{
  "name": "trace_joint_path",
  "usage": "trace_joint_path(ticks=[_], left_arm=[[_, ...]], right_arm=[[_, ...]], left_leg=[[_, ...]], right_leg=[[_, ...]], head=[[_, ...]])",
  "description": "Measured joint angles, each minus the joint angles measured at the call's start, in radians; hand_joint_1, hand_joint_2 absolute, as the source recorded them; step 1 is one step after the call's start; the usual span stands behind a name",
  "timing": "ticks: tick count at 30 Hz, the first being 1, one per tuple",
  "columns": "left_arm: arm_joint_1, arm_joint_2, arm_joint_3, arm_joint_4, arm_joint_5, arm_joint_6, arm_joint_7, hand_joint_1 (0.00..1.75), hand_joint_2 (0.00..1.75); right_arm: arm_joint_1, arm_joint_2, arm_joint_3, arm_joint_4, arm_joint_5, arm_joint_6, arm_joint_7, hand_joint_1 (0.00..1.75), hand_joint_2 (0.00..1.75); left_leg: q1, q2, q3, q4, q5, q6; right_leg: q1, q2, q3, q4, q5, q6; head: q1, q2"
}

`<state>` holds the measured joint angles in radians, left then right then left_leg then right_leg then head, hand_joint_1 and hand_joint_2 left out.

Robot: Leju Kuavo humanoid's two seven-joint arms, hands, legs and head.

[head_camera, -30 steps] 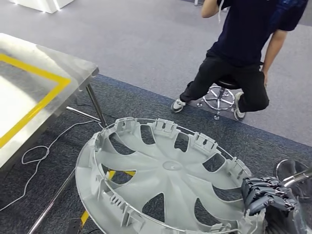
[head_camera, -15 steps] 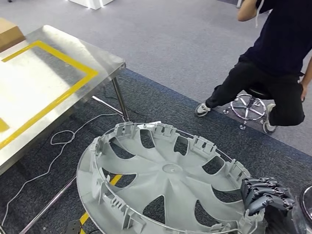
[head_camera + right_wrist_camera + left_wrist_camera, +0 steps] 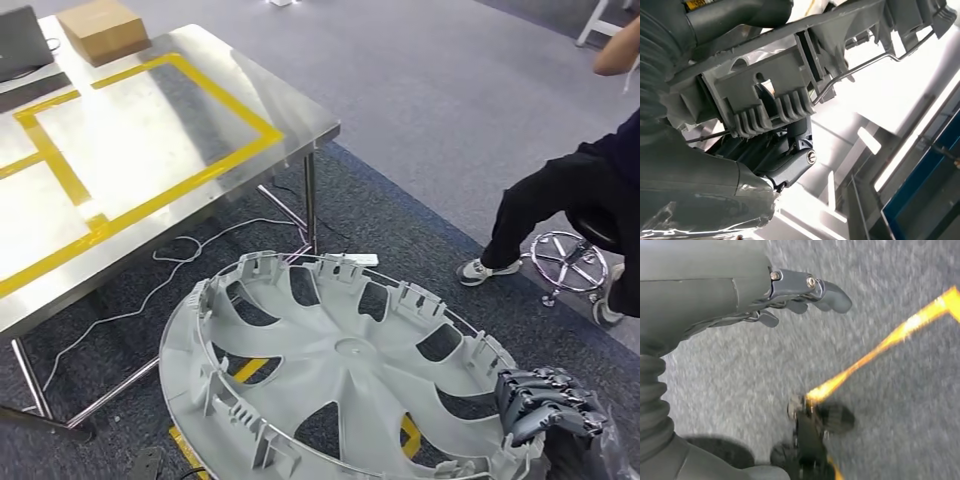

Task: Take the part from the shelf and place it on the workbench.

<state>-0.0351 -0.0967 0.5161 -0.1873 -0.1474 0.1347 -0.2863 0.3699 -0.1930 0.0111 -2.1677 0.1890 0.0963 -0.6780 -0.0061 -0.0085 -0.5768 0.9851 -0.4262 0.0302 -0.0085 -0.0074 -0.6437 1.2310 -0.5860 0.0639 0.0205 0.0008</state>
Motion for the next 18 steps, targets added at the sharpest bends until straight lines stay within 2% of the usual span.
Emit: trace_joint_path(ticks=[1, 2, 3, 4, 5, 6, 7, 8, 9, 10, 11, 13, 14, 15, 16, 17, 18], left_arm=[[0.0, 0.0, 0.0, 0.0, -0.001, -0.005, 0.002, 0.0, 1.75], [0.001, -0.001, 0.0, 0.0, -0.004, -0.009, 0.008, 0.0, 1.75], [0.001, -0.001, 0.0, 0.0, -0.008, -0.012, 0.015, 0.0, 1.75], [0.001, -0.001, 0.0, 0.0, -0.012, -0.015, 0.022, 0.0, 1.75], [0.001, -0.001, 0.0, 0.0, -0.016, -0.016, 0.028, 0.0, 1.75], [0.001, -0.001, 0.0, 0.0, -0.019, -0.016, 0.032, 0.0, 1.75], [0.0, 0.0, 0.0, 0.0, -0.02, -0.016, 0.034, 0.0, 1.75], [0.0, 0.0, 0.0, 0.0, -0.021, -0.016, 0.035, 0.0, 1.75], [0.001, 0.001, 0.0, 0.0, -0.021, -0.016, 0.036, 0.0, 1.75], [0.003, 0.001, 0.0, 0.0, -0.021, -0.016, 0.037, 0.0, 1.75], [0.005, 0.002, 0.0, 0.0, -0.021, -0.016, 0.037, 0.0, 1.75], [0.005, 0.002, 0.0, 0.0, -0.021, -0.015, 0.038, 0.0, 1.75], [0.003, 0.001, 0.0, 0.0, -0.022, -0.016, 0.04, 0.0, 1.75], [0.002, 0.0, 0.0, 0.0, -0.023, -0.018, 0.043, 0.0, 1.75], [0.001, 0.0, -0.001, 0.0, -0.027, -0.021, 0.046, 0.0, 1.75], [0.001, -0.001, -0.002, 0.0, -0.031, -0.024, 0.049, 0.0, 1.75], [0.002, -0.001, -0.003, 0.0, -0.036, -0.024, 0.051, 0.0, 1.75]], right_arm=[[0.001, 0.0, 0.0, 0.0, 0.001, 0.0, 0.0, 1.75, 1.75], [0.002, 0.0, 0.0, 0.0, 0.002, 0.0, 0.0, 1.75, 1.75], [0.003, 0.0, 0.0, 0.0, 0.002, 0.0, 0.0, 1.75, 1.75], [0.004, 0.0, 0.0, 0.0, 0.002, -0.001, 0.001, 1.75, 1.75], [0.004, 0.0, 0.0, 0.0, 0.002, -0.001, 0.001, 1.75, 1.75], [0.004, 0.0, 0.0, 0.001, 0.002, -0.002, 0.001, 1.75, 1.75], [0.004, 0.0, 0.0, 0.001, 0.002, -0.002, 0.001, 1.75, 1.75], [0.004, 0.0, 0.0, 0.002, 0.002, -0.003, 0.0, 1.75, 1.75], [0.004, 0.0, 0.0, 0.002, 0.002, -0.003, 0.0, 1.75, 1.75], [0.004, 0.0, 0.0, 0.002, 0.002, -0.003, 0.0, 1.75, 1.75], [0.003, 0.0, 0.0, 0.002, 0.002, -0.003, 0.0, 1.75, 1.75], [0.005, 0.0, 0.0, 0.001, 0.002, -0.004, 0.001, 1.75, 1.75], [0.007, 0.0, 0.0, 0.0, 0.002, -0.006, 0.003, 1.75, 1.75], [0.01, 0.0, 0.0, 0.0, 0.004, -0.009, 0.005, 1.75, 1.75], [0.013, 0.0, 0.0, 0.0, 0.005, -0.013, 0.008, 1.75, 1.75], [0.016, 0.0, 0.0, 0.0, 0.007, -0.018, 0.012, 1.75, 1.75], [0.019, 0.0, 0.0, 0.0, 0.008, -0.022, 0.014, 1.75, 1.75]], left_leg=[[0.0, -0.012, 0.0, 0.0, 0.0, 0.0], [0.001, -0.025, 0.0, 0.0, 0.0, 0.0], [0.001, -0.038, 0.002, 0.001, 0.0, 0.0], [0.003, -0.052, 0.003, 0.002, 0.0, -0.002], [0.005, -0.066, 0.004, 0.003, 0.0, -0.005], [0.006, -0.079, 0.002, 0.007, 0.0, -0.01], [0.006, -0.091, -0.002, 0.009, 0.001, -0.016], [0.007, -0.102, -0.007, 0.01, 0.004, -0.024], [0.008, -0.113, -0.013, 0.009, 0.008, -0.031], [0.011, -0.124, -0.017, 0.007, 0.012, -0.038], [0.012, -0.12, -0.021, 0.009, 0.01, -0.043], [0.009, -0.076, -0.047, 0.06, -0.025, -0.052], [0.007, -0.042, -0.074, 0.118, -0.058, -0.055], [0.007, -0.019, -0.108, 0.19, -0.093, -0.058], [0.007, -0.008, -0.138, 0.254, -0.117, -0.06], [0.007, -0.003, -0.154, 0.293, -0.126, -0.06], [0.007, -0.001, -0.152, 0.293, -0.115, -0.059]], right_leg=[[0.0, 0.004, -0.029, 0.055, -0.017, 0.002], [-0.001, 0.005, -0.044, 0.076, -0.014, 0.003], [-0.002, 0.006, -0.037, 0.055, 0.009, 0.003], [-0.004, 0.013, -0.011, -0.003, 0.047, 0.003], [-0.008, 0.034, 0.024, -0.078, 0.082, 0.006], [-0.013, 0.062, 0.056, -0.147, 0.104, 0.008], [-0.017, 0.084, 0.079, -0.192, 0.114, 0.007], [-0.018, 0.1, 0.089, -0.21, 0.113, 0.003], [-0.016, 0.098, 0.09, -0.212, 0.112, -0.004], [-0.015, 0.086, 0.09, -0.211, 0.115, -0.012], [-0.015, 0.074, 0.09, -0.212, 0.117, -0.019], [-0.016, 0.045, 0.091, -0.216, 0.119, -0.033], [-0.014, 0.03, 0.091, -0.216, 0.118, -0.039], [-0.012, 0.014, 0.091, -0.216, 0.117, -0.042], [-0.01, -0.002, 0.09, -0.216, 0.117, -0.044], [-0.009, -0.017, 0.091, -0.216, 0.116, -0.045], [-0.007, -0.031, 0.091, -0.216, 0.115, -0.045]], head=[[0.001, 0.0], [0.001, 0.0], [0.001, 0.0], [0.001, 0.0], [0.001, 0.0], [0.002, 0.0], [0.002, 0.0], [0.002, 0.0], [0.002, 0.0], [0.002, 0.0], [0.001, 0.0], [-0.006, 0.0], [-0.009, 0.0], [-0.012, 0.0], [-0.012, 0.0], [-0.012, 0.0], [-0.012, 0.0]])
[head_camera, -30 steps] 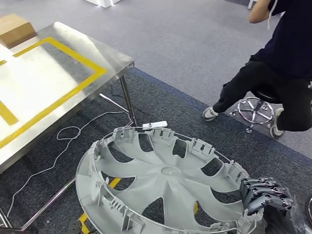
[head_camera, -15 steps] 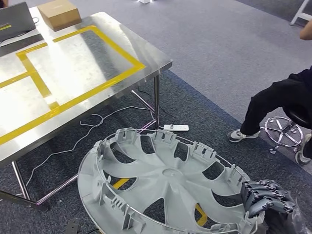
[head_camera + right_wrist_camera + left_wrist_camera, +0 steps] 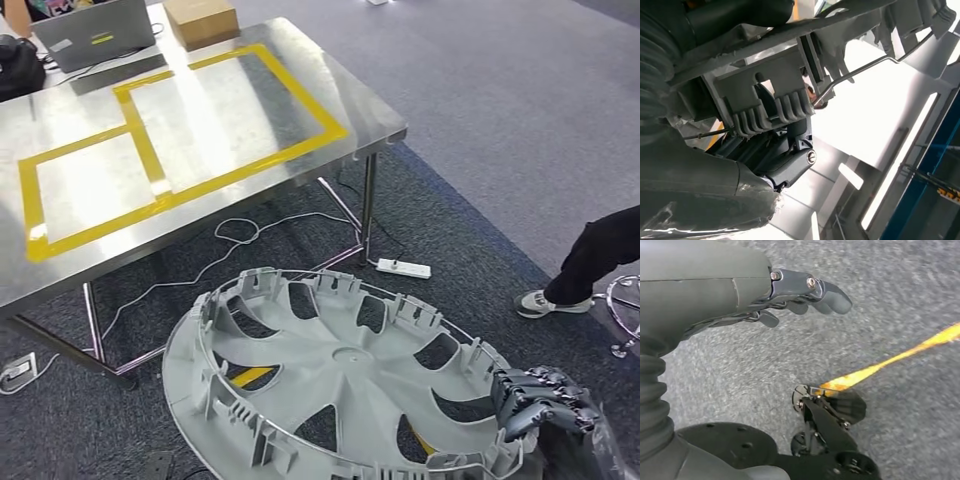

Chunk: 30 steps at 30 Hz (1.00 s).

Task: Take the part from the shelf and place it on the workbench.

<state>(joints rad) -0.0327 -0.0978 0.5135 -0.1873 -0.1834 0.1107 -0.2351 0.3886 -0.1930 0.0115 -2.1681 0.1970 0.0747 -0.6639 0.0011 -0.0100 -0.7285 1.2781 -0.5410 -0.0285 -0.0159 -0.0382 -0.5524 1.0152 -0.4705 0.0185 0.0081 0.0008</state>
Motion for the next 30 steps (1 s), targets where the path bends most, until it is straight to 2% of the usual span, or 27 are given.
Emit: trace_joint_path(ticks=[1, 2, 3, 5, 6, 7, 8, 10, 11, 12, 13, 14, 15, 16, 17, 18, 19, 20, 21, 22, 23, 24, 25, 27, 28, 29, 30], left_arm=[[0.001, 0.0, -0.001, 0.0, -0.004, 0.001, 0.002, 0.0, 1.75], [0.001, 0.0, -0.001, 0.0, -0.007, 0.003, 0.003, 0.0, 1.75], [0.0, 0.001, -0.001, 0.0, -0.01, 0.008, 0.003, 0.0, 1.75], [-0.004, 0.001, -0.002, 0.0, -0.015, 0.027, 0.0, 0.0, 1.75], [-0.005, 0.001, -0.002, 0.0, -0.016, 0.039, -0.004, 0.0, 1.75], [-0.005, 0.001, -0.002, 0.0, -0.017, 0.049, -0.009, 0.0, 1.75], [-0.003, 0.001, -0.002, 0.0, -0.018, 0.055, -0.015, 0.0, 1.75], [-0.004, 0.003, -0.001, 0.0, -0.022, 0.057, -0.023, 0.0, 1.75], [-0.005, 0.003, -0.001, 0.0, -0.024, 0.057, -0.025, 0.0, 1.75], [-0.007, 0.003, -0.001, 0.0, -0.025, 0.058, -0.026, 0.0, 1.75], [-0.008, 0.002, -0.001, 0.0, -0.025, 0.06, -0.024, 0.0, 1.75], [-0.008, 0.001, -0.001, 0.0, -0.027, 0.064, -0.019, 0.0, 1.75], [-0.007, 0.001, -0.001, 0.0, -0.03, 0.067, -0.013, 0.0, 1.75], [-0.007, 0.001, -0.001, 0.0, -0.032, 0.071, -0.004, 0.0, 1.75], [-0.006, 0.001, -0.001, 0.0, -0.036, 0.074, 0.004, 0.0, 1.75], [-0.006, 0.002, -0.001, 0.0, -0.039, 0.076, 0.011, 0.0, 1.75], [-0.007, 0.004, -0.001, 0.0, -0.042, 0.078, 0.017, 0.0, 1.75], [-0.007, 0.005, -0.001, 0.0, -0.044, 0.078, 0.02, 0.0, 1.75], [-0.006, 0.007, -0.002, 0.0, -0.046, 0.078, 0.022, 0.0, 1.75], [-0.005, 0.008, -0.002, 0.0, -0.047, 0.079, 0.022, 0.0, 1.75], [-0.002, 0.01, -0.001, 0.0, -0.047, 0.08, 0.022, 0.0, 1.75], [0.0, 0.011, -0.001, 0.0, -0.047, 0.082, 0.023, 0.0, 1.75], [0.0, 0.013, -0.001, 0.0, -0.046, 0.085, 0.024, 0.0, 1.75], [-0.004, 0.013, -0.001, 0.0, -0.045, 0.089, 0.026, 0.0, 1.75], [-0.006, 0.012, -0.001, 0.0, -0.045, 0.089, 0.027, 0.0, 1.75], [-0.006, 0.011, -0.001, 0.0, -0.045, 0.091, 0.028, 0.0, 1.75], [-0.006, 0.011, -0.001, 0.0, -0.046, 0.094, 0.032, 0.0, 1.75]], right_arm=[[0.003, 0.0, 0.0, -0.001, 0.001, -0.004, 0.002, 1.75, 1.75], [0.007, 0.0, 0.0, -0.002, 0.001, -0.009, 0.003, 1.75, 1.75], [0.011, 0.0, 0.0, -0.004, 0.0, -0.014, 0.003, 1.75, 1.75], [0.019, 0.0, 0.0, -0.007, -0.002, -0.025, 0.005, 1.75, 1.75], [0.022, 0.0, 0.001, -0.008, -0.003, -0.029, 0.006, 1.75, 1.75], [0.024, 0.0, 0.001, -0.009, -0.005, -0.034, 0.007, 1.75, 1.75], [0.027, 0.0, 0.001, -0.011, -0.005, -0.039, 0.008, 1.75, 1.75], [0.04, 0.0, 0.002, -0.018, -0.006, -0.048, 0.007, 1.75, 1.75], [0.047, 0.0, 0.002, -0.022, -0.006, -0.051, 0.007, 1.75, 1.75], [0.053, 0.0, 0.002, -0.025, -0.007, -0.053, 0.006, 1.75, 1.75], [0.057, 0.0, 0.002, -0.026, -0.007, -0.053, 0.006, 1.75, 1.75], [0.06, 0.0, 0.002, -0.027, -0.007, -0.053, 0.006, 1.75, 1.75], [0.062, 0.0, 0.002, -0.027, -0.008, -0.053, 0.006, 1.75, 1.75], [0.065, 0.0, 0.002, -0.027, -0.008, -0.053, 0.006, 1.75, 1.75], [0.066, 0.0, 0.002, -0.027, -0.008, -0.053, 0.006, 1.75, 1.75], [0.067, 0.001, 0.002, -0.028, -0.008, -0.054, 0.006, 1.75, 1.75], [0.068, 0.001, 0.002, -0.029, -0.008, -0.054, 0.005, 1.75, 1.75], [0.069, 0.002, 0.002, -0.031, -0.008, -0.055, 0.005, 1.75, 1.75], [0.071, 0.004, 0.002, -0.033, -0.008, -0.057, 0.005, 1.75, 1.75], [0.072, 0.005, 0.002, -0.034, -0.007, -0.059, 0.005, 1.75, 1.75], [0.073, 0.006, 0.002, -0.036, -0.007, -0.061, 0.006, 1.75, 1.75], [0.074, 0.008, 0.002, -0.038, -0.007, -0.062, 0.006, 1.75, 1.75], [0.076, 0.009, 0.002, -0.04, -0.007, -0.064, 0.005, 1.75, 1.75], [0.08, 0.013, 0.002, -0.044, -0.007, -0.065, 0.005, 1.75, 1.75], [0.082, 0.015, 0.002, -0.045, -0.007, -0.066, 0.005, 1.75, 1.75], [0.083, 0.016, 0.002, -0.045, -0.007, -0.066, 0.005, 1.75, 1.75], [0.083, 0.017, 0.002, -0.045, -0.007, -0.066, 0.005, 1.75, 1.75]], left_leg=[[-0.001, 0.005, 0.023, -0.04, 0.027, 0.003], [-0.003, 0.019, 0.06, -0.106, 0.06, 0.008], [-0.008, 0.044, 0.099, -0.178, 0.085, 0.013], [-0.015, 0.079, 0.145, -0.269, 0.106, 0.023], [-0.018, 0.081, 0.148, -0.281, 0.103, 0.027], [-0.018, 0.069, 0.146, -0.283, 0.105, 0.031], [-0.016, 0.058, 0.147, -0.286, 0.107, 0.036], [-0.009, 0.035, 0.15, -0.292, 0.112, 0.046], [-0.006, 0.023, 0.151, -0.293, 0.113, 0.049], [-0.004, 0.011, 0.15, -0.293, 0.113, 0.052], [-0.004, -0.001, 0.15, -0.293, 0.113, 0.053], [-0.004, -0.013, 0.151, -0.292, 0.113, 0.053], [-0.003, -0.026, 0.152, -0.292, 0.113, 0.053], [-0.002, -0.04, 0.153, -0.292, 0.113, 0.053], [-0.001, -0.054, 0.155, -0.291, 0.113, 0.05], [0.0, -0.066, 0.155, -0.289, 0.113, 0.046], [0.0, -0.08, 0.152, -0.286, 0.112, 0.041], [0.0, -0.091, 0.148, -0.283, 0.113, 0.034], [0.0, -0.102, 0.143, -0.282, 0.116, 0.026], [0.003, -0.113, 0.138, -0.283, 0.119, 0.019], [0.004, -0.114, 0.135, -0.283, 0.12, 0.014], [0.004, -0.099, 0.13, -0.275, 0.114, 0.009], [0.003, -0.075, 0.119, -0.251, 0.096, 0.005], [0.0, -0.019, 0.066, -0.139, 0.031, -0.003], [0.001, -0.007, 0.033, -0.067, -0.002, -0.005], [0.001, -0.003, 0.007, -0.01, -0.023, -0.006], [0.001, -0.001, -0.004, 0.018, -0.027, -0.006]], right_leg=[[0.001, -0.013, 0.002, 0.0, -0.001, 0.0], [0.002, -0.024, 0.004, 0.0, -0.002, 0.002], [0.005, -0.035, 0.006, 0.001, -0.005, 0.005], [0.012, -0.055, 0.009, 0.002, -0.009, 0.013], [0.015, -0.065, 0.01, 0.002, -0.011, 0.017], [0.015, -0.076, 0.012, -0.001, -0.011, 0.021], [0.014, -0.074, 0.014, 0.0, -0.015, 0.026], [0.01, -0.029, -0.004, 0.044, -0.043, 0.037], [0.008, 0.003, -0.03, 0.098, -0.071, 0.041], [0.007, 0.025, -0.065, 0.167, -0.102, 0.044], [0.006, 0.033, -0.1, 0.234, -0.127, 0.046], [0.006, 0.035, -0.127, 0.279, -0.137, 0.047], [0.006, 0.036, -0.135, 0.285, -0.125, 0.048], [0.004, 0.039, -0.123, 0.25, -0.095, 0.048], [0.002, 0.05, -0.094, 0.185, -0.056, 0.049], [-0.003, 0.074, -0.06, 0.113, -0.026, 0.05], [-0.008, 0.097, -0.03, 0.055, -0.007, 0.049], [-0.01, 0.115, -0.012, 0.02, -0.001, 0.047], [-0.01, 0.123, -0.006, 0.009, -0.004, 0.042], [-0.009, 0.113, -0.005, 0.008, -0.003, 0.035], [-0.008, 0.101, -0.006, 0.007, -0.001, 0.028], [-0.007, 0.09, -0.005, 0.007, 0.0, 0.02], [-0.007, 0.077, -0.004, 0.005, 0.001, 0.013], [-0.006, 0.05, -0.004, 0.004, 0.0, 0.004], [-0.004, 0.036, -0.005, 0.004, -0.001, 0.002], [-0.003, 0.021, -0.005, 0.004, -0.002, 0.001], [-0.002, 0.008, -0.005, 0.004, -0.003, 0.0]], head=[[0.0, 0.0], [0.0, 0.0], [0.0, 0.0], [0.001, 0.0], [0.003, 0.0], [0.003, 0.0], [0.004, 0.0], [0.008, 0.0], [0.011, 0.0], [0.013, 0.0], [0.015, 0.0], [0.015, 0.0], [0.015, 0.0], [0.015, 0.0], [0.015, 0.0], [0.016, 0.0], [0.016, 0.0], [0.016, 0.0], [0.016, 0.0], [0.015, 0.0], [0.015, 0.0], [0.013, 0.0], [0.011, 0.0], [0.005, 0.0], [0.004, 0.0], [0.004, 0.0], [0.004, 0.0]])
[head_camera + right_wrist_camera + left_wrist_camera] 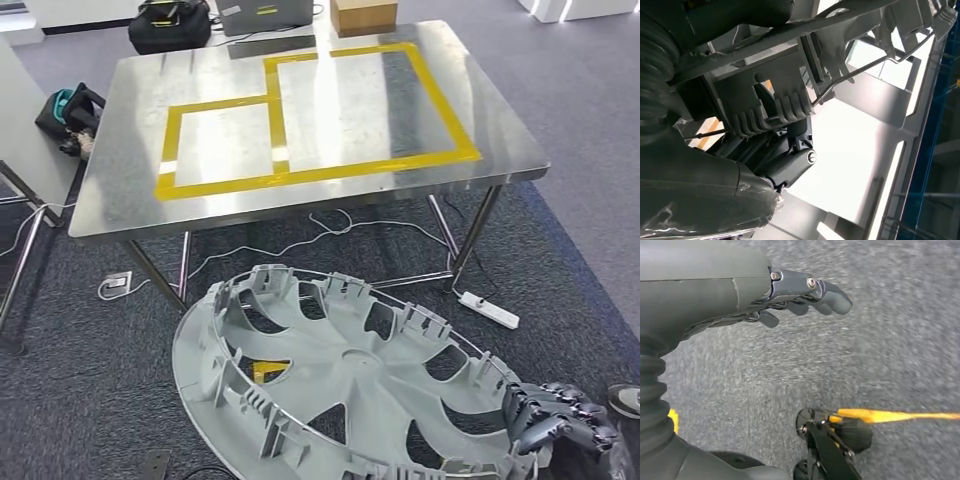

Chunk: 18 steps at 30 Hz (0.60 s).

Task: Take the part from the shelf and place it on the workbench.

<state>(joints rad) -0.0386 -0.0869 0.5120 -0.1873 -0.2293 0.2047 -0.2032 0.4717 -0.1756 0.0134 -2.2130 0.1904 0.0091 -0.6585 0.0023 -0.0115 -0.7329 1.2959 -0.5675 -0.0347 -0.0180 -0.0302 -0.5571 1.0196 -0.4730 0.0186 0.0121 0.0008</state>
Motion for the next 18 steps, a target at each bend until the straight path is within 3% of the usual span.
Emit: trace_joint_path(ticks=[2, 4, 6, 7, 9, 11, 13, 15, 16, 18], left_arm=[[0.001, 0.0, 0.0, 0.0, -0.002, 0.005, 0.006, 0.0, 1.75], [0.0, 0.001, 0.0, 0.0, -0.004, 0.006, 0.005, 0.0, 1.75], [-0.004, 0.002, 0.0, 0.0, -0.006, -0.005, -0.005, 0.0, 1.75], [-0.004, 0.002, 0.0, 0.0, -0.008, -0.014, -0.011, 0.0, 1.75], [-0.002, 0.002, 0.0, 0.0, -0.01, -0.035, -0.023, 0.0, 1.75], [-0.001, 0.004, 0.001, 0.0, -0.009, -0.054, -0.035, 0.0, 1.75], [-0.002, 0.005, 0.001, 0.0, -0.008, -0.068, -0.044, 0.0, 1.75], [-0.002, 0.005, 0.001, 0.0, -0.008, -0.074, -0.048, 0.0, 1.75], [-0.002, 0.004, 0.001, 0.0, -0.008, -0.075, -0.048, 0.0, 1.75], [-0.001, 0.004, 0.001, 0.0, -0.008, -0.075, -0.048, 0.0, 1.75]], right_arm=[[0.0, 0.002, 0.0, 0.0, 0.0, 0.0, 0.0, 1.75, 1.75], [0.0, 0.004, 0.0, -0.001, 0.0, 0.0, 0.0, 1.75, 1.75], [0.002, 0.004, 0.0, -0.004, 0.0, -0.001, 0.0, 1.75, 1.75], [0.002, 0.004, 0.0, -0.004, 0.0, -0.001, 0.0, 1.75, 1.75], [0.002, 0.006, 0.0, -0.006, 0.0, -0.002, 0.0, 1.75, 1.75], [0.002, 0.006, -0.002, -0.009, 0.001, -0.002, 0.001, 1.75, 1.75], [0.002, 0.007, -0.002, -0.01, 0.0, -0.002, 0.001, 1.75, 1.75], [0.003, 0.008, -0.003, -0.01, 0.0, -0.002, 0.001, 1.75, 1.75], [0.003, 0.008, -0.003, -0.01, 0.0, -0.002, 0.001, 1.75, 1.75], [0.003, 0.008, -0.003, -0.01, 0.0, -0.002, 0.002, 1.75, 1.75]], left_leg=[[-0.001, 0.004, 0.031, -0.053, 0.043, 0.004], [-0.006, 0.041, 0.107, -0.192, 0.104, 0.011], [-0.013, 0.075, 0.151, -0.279, 0.126, 0.023], [-0.015, 0.076, 0.153, -0.291, 0.124, 0.028], [-0.014, 0.053, 0.152, -0.295, 0.127, 0.04], [-0.007, 0.031, 0.157, -0.302, 0.131, 0.051], [-0.003, 0.009, 0.158, -0.304, 0.133, 0.058], [-0.003, -0.016, 0.157, -0.303, 0.134, 0.06], [-0.003, -0.029, 0.157, -0.303, 0.134, 0.06], [-0.002, -0.056, 0.161, -0.302, 0.134, 0.059]], right_leg=[[0.001, -0.025, 0.002, 0.0, -0.002, 0.0], [0.005, -0.046, 0.007, 0.002, -0.006, 0.006], [0.011, -0.064, 0.009, 0.003, -0.01, 0.015], [0.014, -0.074, 0.01, 0.002, -0.01, 0.02], [0.013, -0.091, 0.016, -0.003, -0.013, 0.03], [0.01, -0.059, 0.004, 0.035, -0.042, 0.04], [0.008, 0.0, -0.055, 0.162, -0.104, 0.047], [0.008, 0.025, -0.119, 0.281, -0.14, 0.048], [0.008, 0.028, -0.128, 0.29, -0.13, 0.048], [0.005, 0.041, -0.088, 0.189, -0.06, 0.045]], head=[[0.0, 0.0], [0.0, 0.0], [0.0, 0.0], [0.001, 0.0], [0.002, 0.0], [0.005, 0.0], [0.011, 0.0], [0.013, 0.0], [0.013, 0.0], [0.013, 0.0]])
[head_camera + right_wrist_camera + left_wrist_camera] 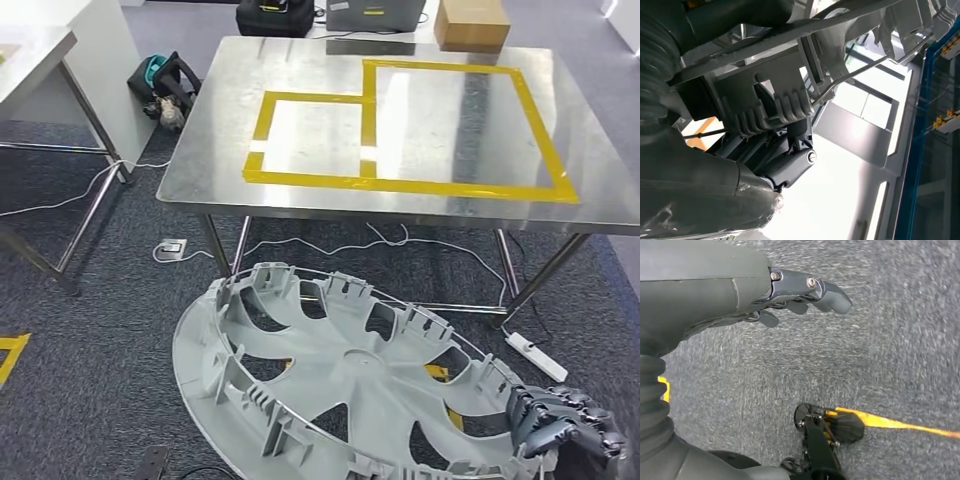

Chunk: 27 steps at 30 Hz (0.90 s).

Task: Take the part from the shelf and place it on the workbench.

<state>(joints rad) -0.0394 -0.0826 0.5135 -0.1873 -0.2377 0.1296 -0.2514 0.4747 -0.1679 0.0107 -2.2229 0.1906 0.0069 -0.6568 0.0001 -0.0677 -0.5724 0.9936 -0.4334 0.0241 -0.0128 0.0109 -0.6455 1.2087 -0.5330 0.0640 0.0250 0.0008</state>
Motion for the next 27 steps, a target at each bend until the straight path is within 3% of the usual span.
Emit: trace_joint_path(ticks=[2, 4, 6, 7, 8, 10, 12, 13, 14, 17, 19, 22, 27], left_arm=[[-0.001, 0.0, 0.0, 0.0, 0.0, 0.0, 0.0, 0.0, 1.75], [-0.002, 0.001, 0.0, 0.0, 0.0, -0.001, 0.0, 0.0, 1.75], [0.001, 0.002, 0.0, 0.0, 0.0, -0.001, 0.0, 0.0, 1.75], [0.003, 0.002, 0.0, 0.0, 0.0, -0.001, 0.0, 0.0, 1.75], [0.003, 0.003, 0.0, 0.0, 0.0, -0.003, 0.0, 0.0, 1.75], [0.0, 0.002, 0.0, 0.0, -0.002, -0.011, -0.002, 0.0, 1.75], [-0.002, 0.001, -0.001, 0.0, -0.006, -0.02, -0.007, 0.0, 1.75], [-0.001, 0.001, -0.001, 0.0, -0.007, -0.023, -0.01, 0.0, 1.75], [0.0, 0.001, -0.001, 0.0, -0.01, -0.024, -0.012, 0.0, 1.75], [0.002, 0.005, -0.001, 0.0, -0.017, -0.027, -0.016, 0.0, 1.75], [0.002, 0.004, -0.001, 0.0, -0.022, -0.03, -0.019, 0.0, 1.75], [0.003, 0.003, -0.002, 0.0, -0.025, -0.043, -0.04, 0.0, 1.75], [0.004, 0.004, -0.002, 0.0, -0.031, -0.054, -0.051, 0.0, 1.75]], right_arm=[[0.0, 0.0, 0.0, 0.0, 0.0, 0.0, 0.0, 1.75, 1.75], [-0.001, 0.001, 0.0, 0.0, 0.0, 0.0, -0.001, 1.75, 1.75], [-0.001, 0.001, 0.0, 0.0, 0.0, 0.0, -0.001, 1.75, 1.75], [-0.001, 0.002, 0.0, 0.0, 0.0, 0.0, 0.0, 1.75, 1.75], [-0.001, 0.002, 0.0, 0.0, 0.0, 0.0, -0.001, 1.75, 1.75], [0.0, 0.004, 0.0, -0.001, 0.0, 0.0, -0.001, 1.75, 1.75], [0.0, 0.005, 0.0, 0.0, 0.0, 0.0, -0.001, 1.75, 1.75], [0.0, 0.007, 0.0, 0.0, 0.0, 0.0, -0.002, 1.75, 1.75], [0.0, 0.008, 0.0, 0.0, 0.0, -0.001, -0.004, 1.75, 1.75], [0.0, 0.012, 0.0, 0.0, -0.002, -0.004, -0.016, 1.75, 1.75], [0.0, 0.015, 0.0, 0.0, -0.004, -0.008, -0.022, 1.75, 1.75], [0.001, 0.023, -0.008, -0.003, 0.026, -0.037, -0.023, 1.75, 1.75], [0.021, 0.029, -0.06, -0.016, 0.181, -0.153, 0.009, 1.75, 1.75]], left_leg=[[-0.001, -0.026, -0.001, 0.003, 0.0, -0.007], [0.0, -0.049, -0.009, 0.002, 0.005, -0.021], [0.005, -0.068, -0.017, -0.001, 0.012, -0.035], [0.004, -0.059, -0.021, 0.006, 0.007, -0.04], [0.002, -0.037, -0.034, 0.03, -0.01, -0.045], [0.0, 0.026, -0.087, 0.139, -0.071, -0.054], [0.002, 0.053, -0.147, 0.263, -0.121, -0.059], [0.002, 0.056, -0.157, 0.286, -0.12, -0.059], [0.002, 0.057, -0.147, 0.269, -0.101, -0.058], [-0.001, 0.07, -0.039, 0.074, -0.014, -0.047], [-0.002, 0.079, 0.001, -0.002, 0.003, -0.042], [-0.002, 0.079, 0.004, -0.009, 0.0, -0.041], [-0.003, 0.079, 0.003, -0.009, -0.002, -0.032]], right_leg=[[-0.008, 0.053, 0.062, -0.137, 0.052, -0.002], [-0.011, 0.085, 0.088, -0.19, 0.057, -0.008], [-0.01, 0.063, 0.093, -0.194, 0.06, -0.021], [-0.011, 0.05, 0.095, -0.197, 0.063, -0.027], [-0.012, 0.035, 0.097, -0.201, 0.064, -0.034], [-0.01, 0.005, 0.099, -0.204, 0.064, -0.043], [-0.007, -0.025, 0.099, -0.204, 0.062, -0.046], [-0.007, -0.036, 0.1, -0.204, 0.061, -0.046], [-0.006, -0.044, 0.1, -0.204, 0.061, -0.045], [-0.003, -0.06, 0.104, -0.201, 0.056, -0.038], [0.003, -0.064, 0.1, -0.198, 0.053, -0.036], [0.006, -0.063, 0.096, -0.205, 0.054, -0.042], [0.005, -0.063, 0.107, -0.219, 0.062, -0.028]], head=[[0.0, 0.0], [0.0, 0.0], [0.0, 0.0], [-0.002, 0.0], [-0.006, 0.0], [-0.015, 0.0], [-0.017, 0.0], [-0.017, 0.0], [-0.017, 0.0], [-0.017, 0.0], [-0.016, 0.0], [-0.015, 0.0], [-0.014, 0.0]])
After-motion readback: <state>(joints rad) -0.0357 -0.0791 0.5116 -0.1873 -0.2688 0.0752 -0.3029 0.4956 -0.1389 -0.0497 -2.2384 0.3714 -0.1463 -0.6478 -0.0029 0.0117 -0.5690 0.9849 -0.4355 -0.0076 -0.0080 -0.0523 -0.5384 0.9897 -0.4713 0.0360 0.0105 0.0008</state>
